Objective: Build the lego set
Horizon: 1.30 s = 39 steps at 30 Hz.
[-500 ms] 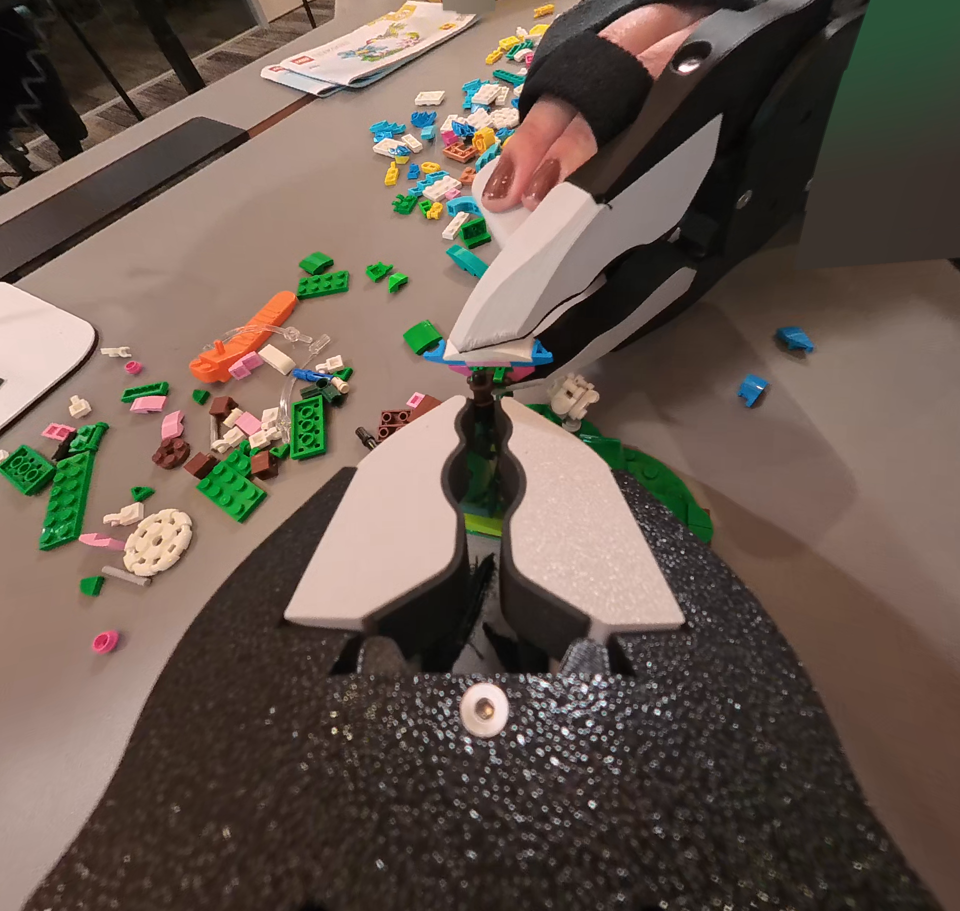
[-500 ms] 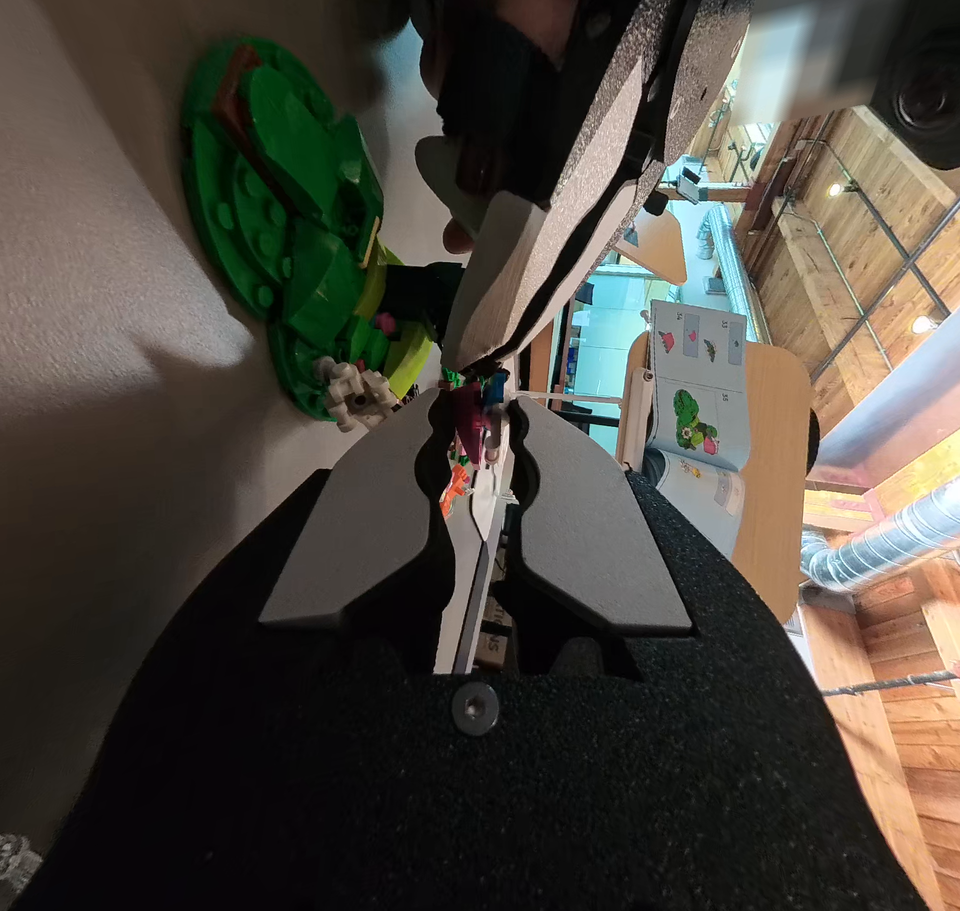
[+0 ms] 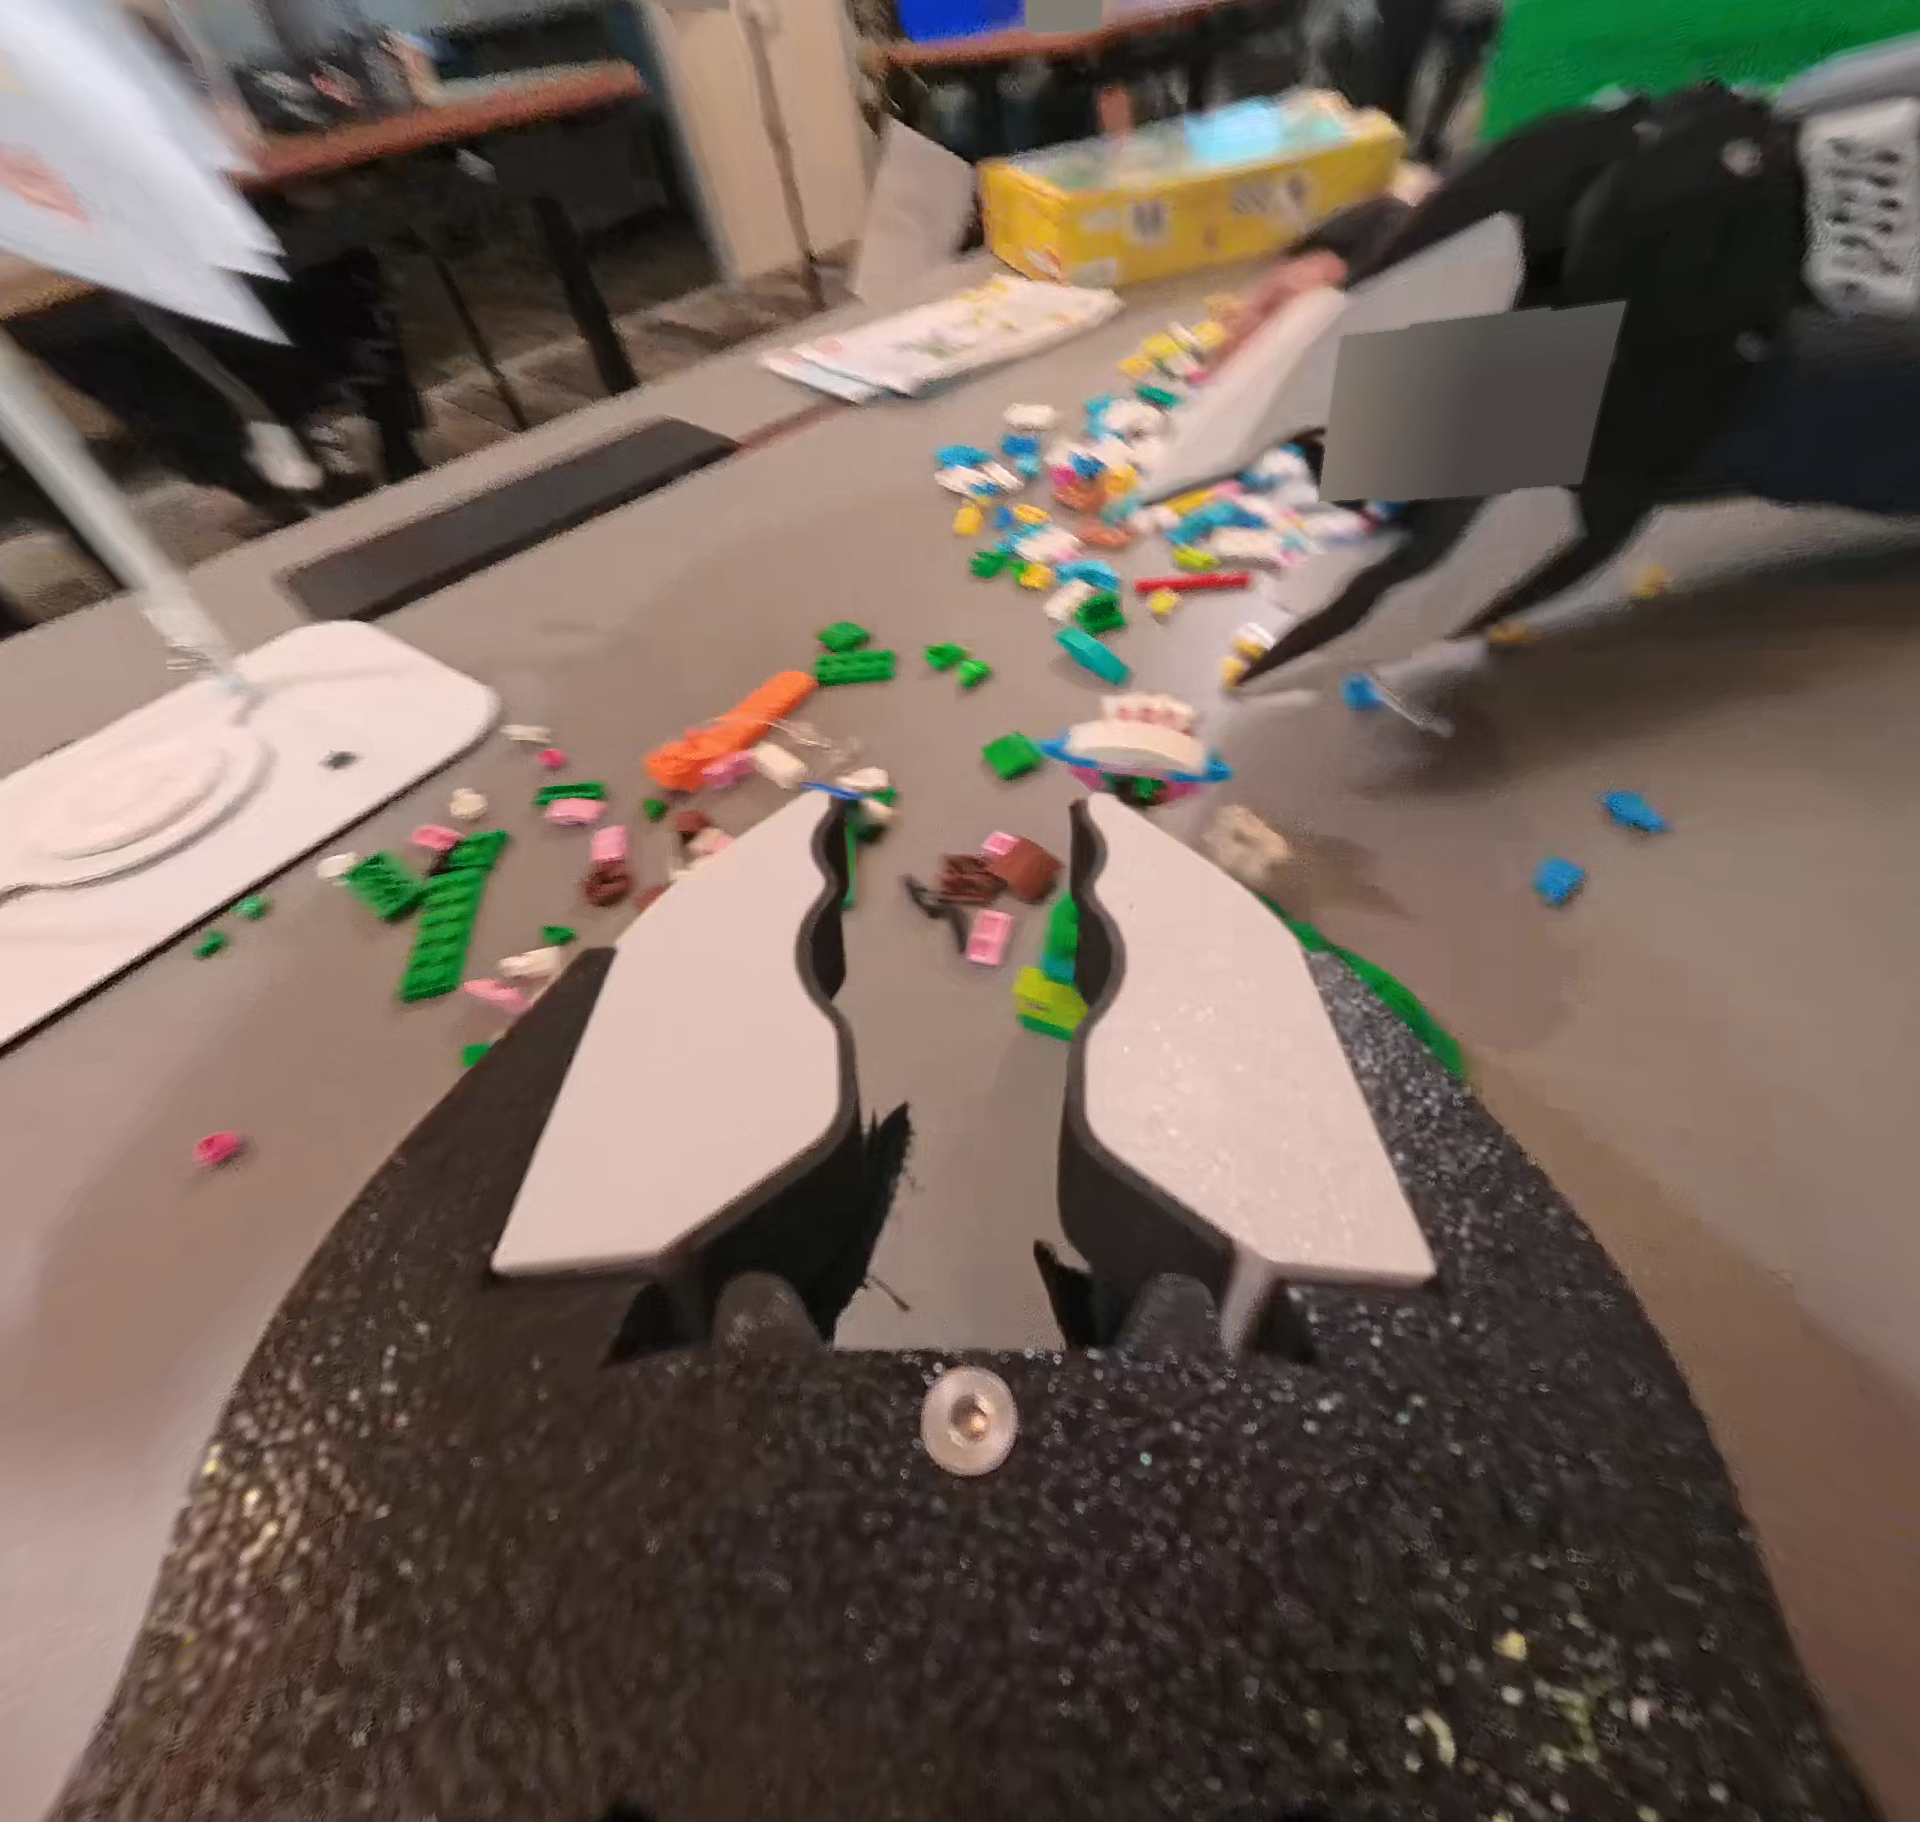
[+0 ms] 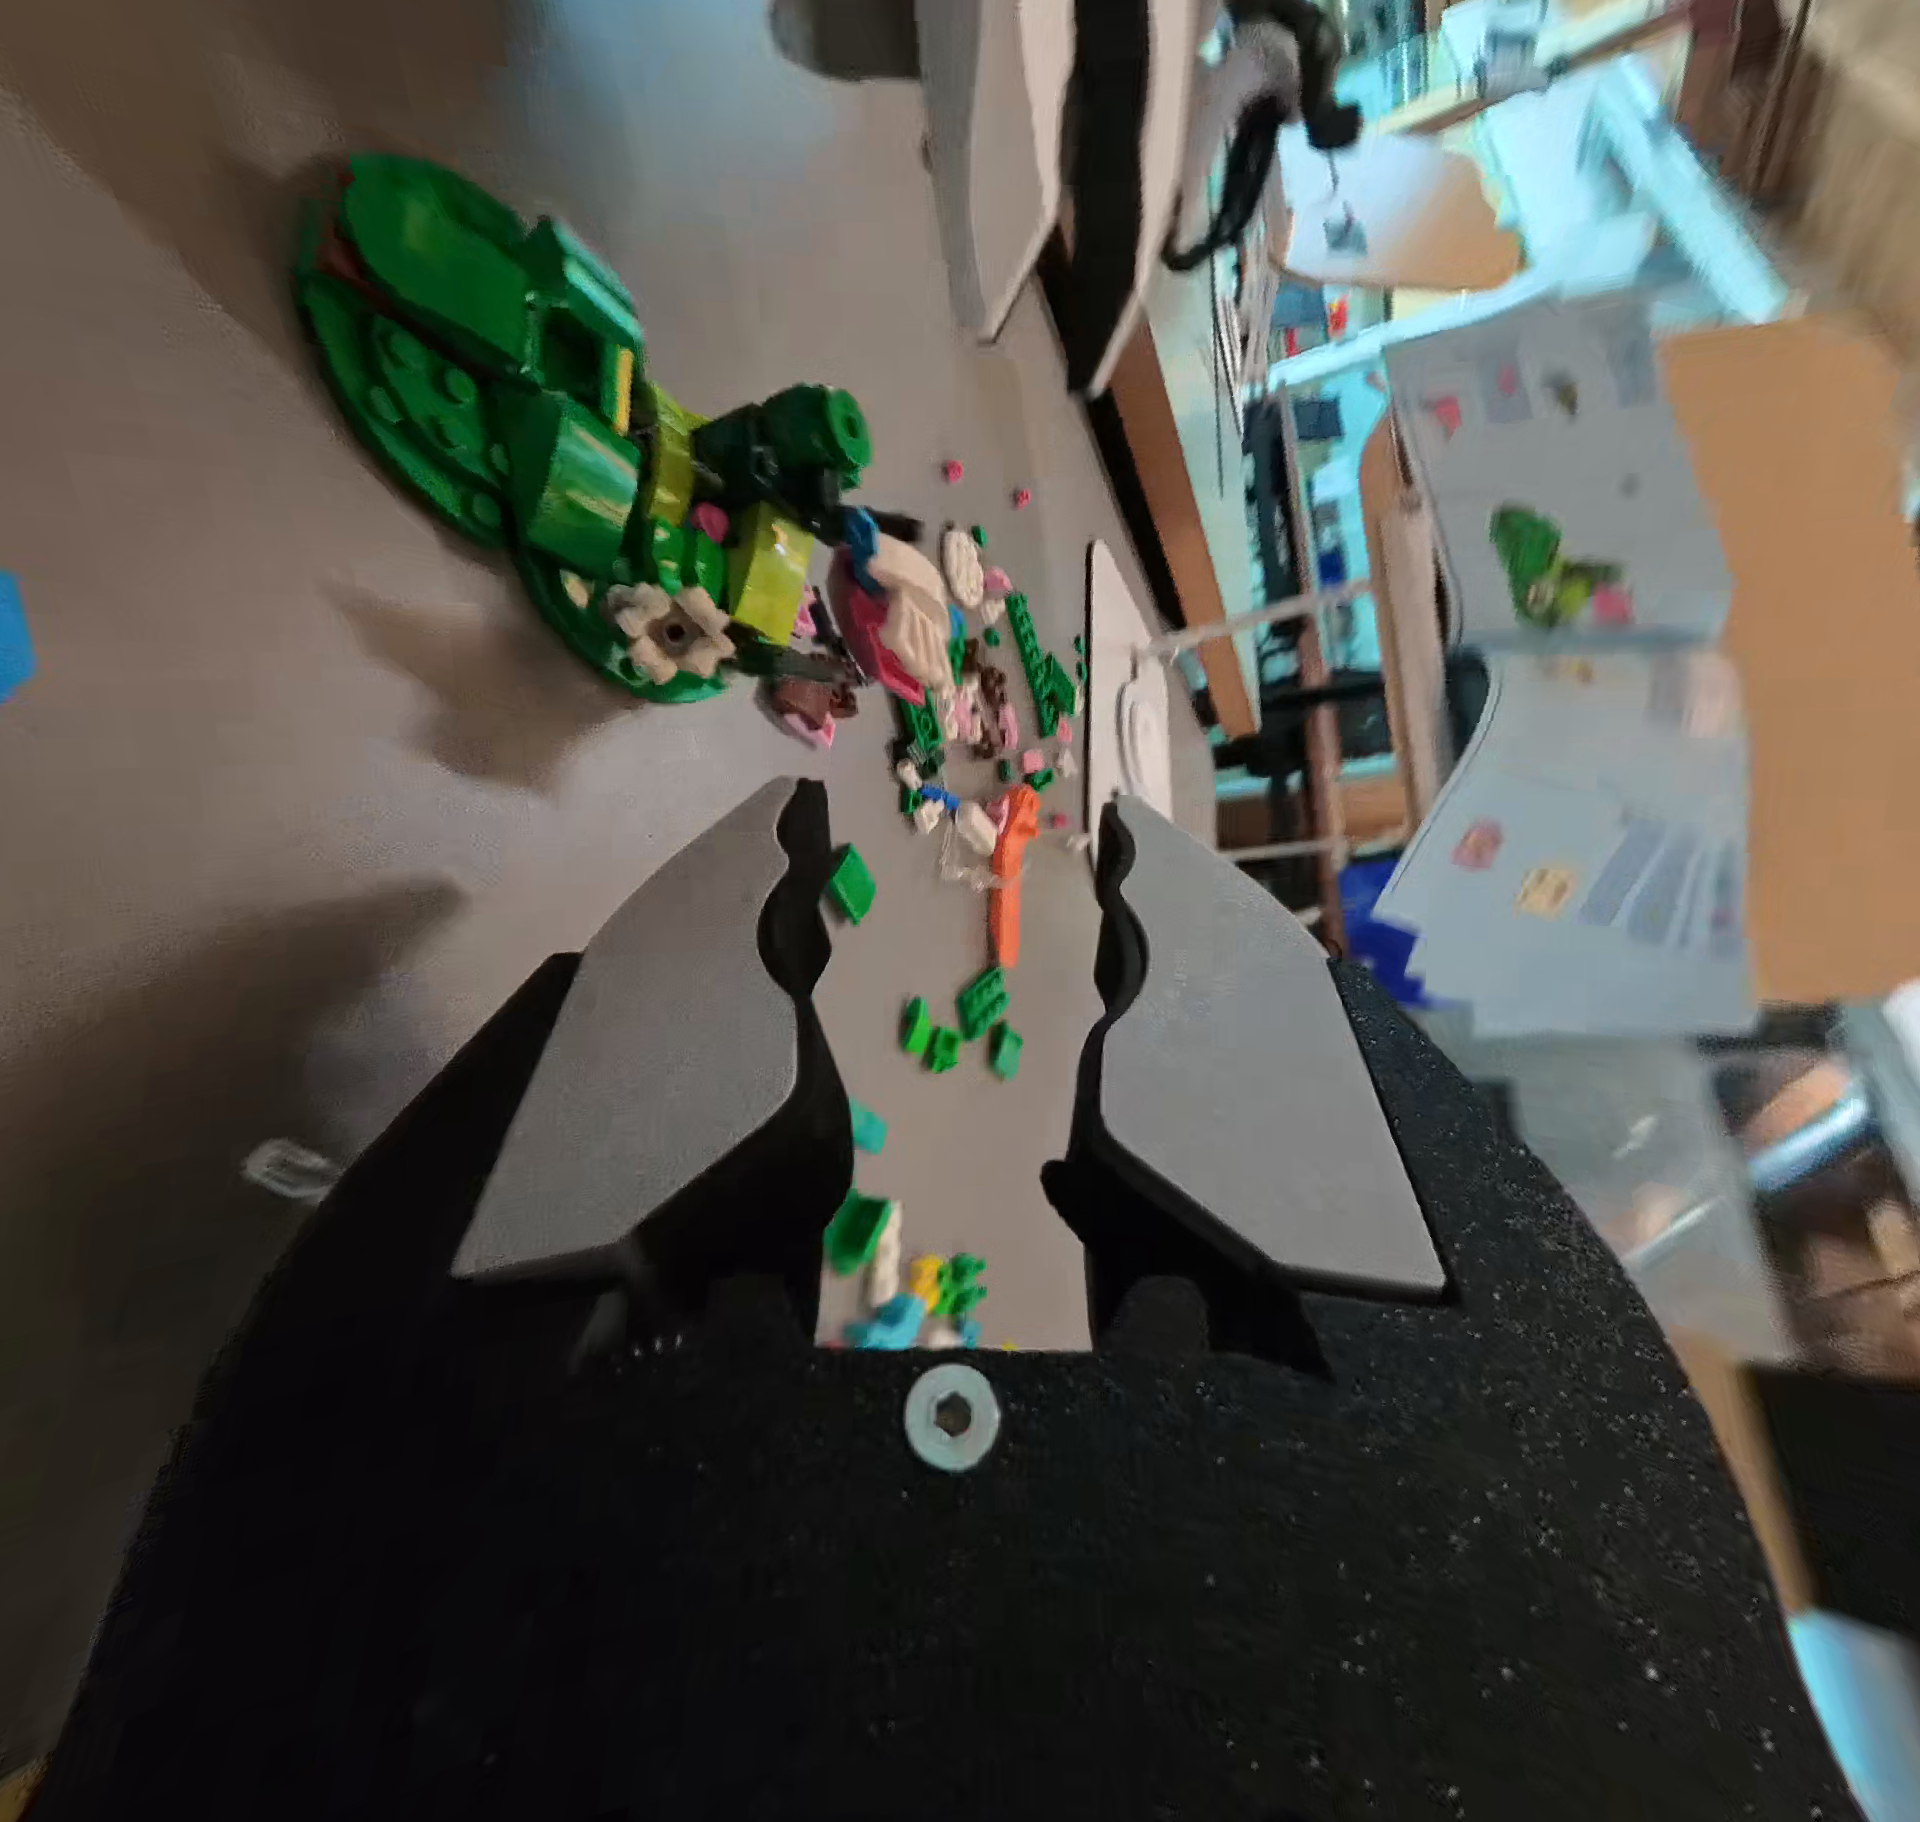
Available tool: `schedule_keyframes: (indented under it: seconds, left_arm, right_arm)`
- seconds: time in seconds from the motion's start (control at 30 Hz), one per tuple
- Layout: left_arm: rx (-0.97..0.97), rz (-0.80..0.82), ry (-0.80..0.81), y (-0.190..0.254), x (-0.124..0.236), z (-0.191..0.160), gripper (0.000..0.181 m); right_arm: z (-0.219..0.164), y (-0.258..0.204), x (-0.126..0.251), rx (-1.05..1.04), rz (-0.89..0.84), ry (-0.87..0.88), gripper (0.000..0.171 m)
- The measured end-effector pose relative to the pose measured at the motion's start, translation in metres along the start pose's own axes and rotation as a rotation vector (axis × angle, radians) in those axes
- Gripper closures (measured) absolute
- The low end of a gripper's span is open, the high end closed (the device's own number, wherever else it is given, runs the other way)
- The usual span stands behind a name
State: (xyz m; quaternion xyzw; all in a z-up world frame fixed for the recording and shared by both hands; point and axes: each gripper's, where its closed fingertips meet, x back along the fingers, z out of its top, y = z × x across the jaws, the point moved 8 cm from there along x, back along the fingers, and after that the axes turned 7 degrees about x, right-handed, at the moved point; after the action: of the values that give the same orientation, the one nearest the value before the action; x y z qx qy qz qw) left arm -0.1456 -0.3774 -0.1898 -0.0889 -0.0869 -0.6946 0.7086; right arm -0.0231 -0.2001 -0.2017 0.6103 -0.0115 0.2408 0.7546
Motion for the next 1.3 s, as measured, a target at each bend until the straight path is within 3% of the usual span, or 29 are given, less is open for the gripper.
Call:
schedule_keyframes:
  seconds: [0.03,0.17,0.3,0.33,0.47,0.77,0.93,1.3]
  left_arm:
    - [0.027,0.057,0.066,-0.007,0.004,-0.001,0.141]
    - [0.124,0.236,0.272,-0.026,0.015,-0.005,0.149]
    - [0.150,0.347,0.324,-0.033,0.024,-0.006,0.181]
    - [0.149,0.356,0.321,-0.034,0.024,-0.006,0.181]
    - [0.113,0.351,0.274,-0.031,0.019,-0.007,0.181]
    - [-0.050,0.402,0.226,-0.020,0.013,-0.008,0.181]
    - [-0.054,0.435,0.237,-0.022,0.014,-0.007,0.181]
    - [-0.056,0.460,0.244,-0.022,0.015,-0.007,0.181]
  right_arm:
    - [-0.001,0.002,0.005,-0.089,-0.007,-0.011,0.122]
    - [0.006,0.002,0.020,-0.403,-0.052,0.024,0.130]
    - [-0.003,-0.007,0.023,-0.514,-0.170,-0.020,0.167]
    - [-0.005,-0.008,0.024,-0.538,-0.197,-0.008,0.171]
    - [-0.015,-0.006,0.029,-0.671,-0.299,0.011,0.171]
    - [-0.021,0.004,0.043,-0.606,-0.444,-0.006,0.171]
    - [-0.023,0.024,0.066,-0.662,-0.498,0.112,0.171]
    - [-0.052,0.044,0.106,-0.670,-0.617,0.017,0.153]
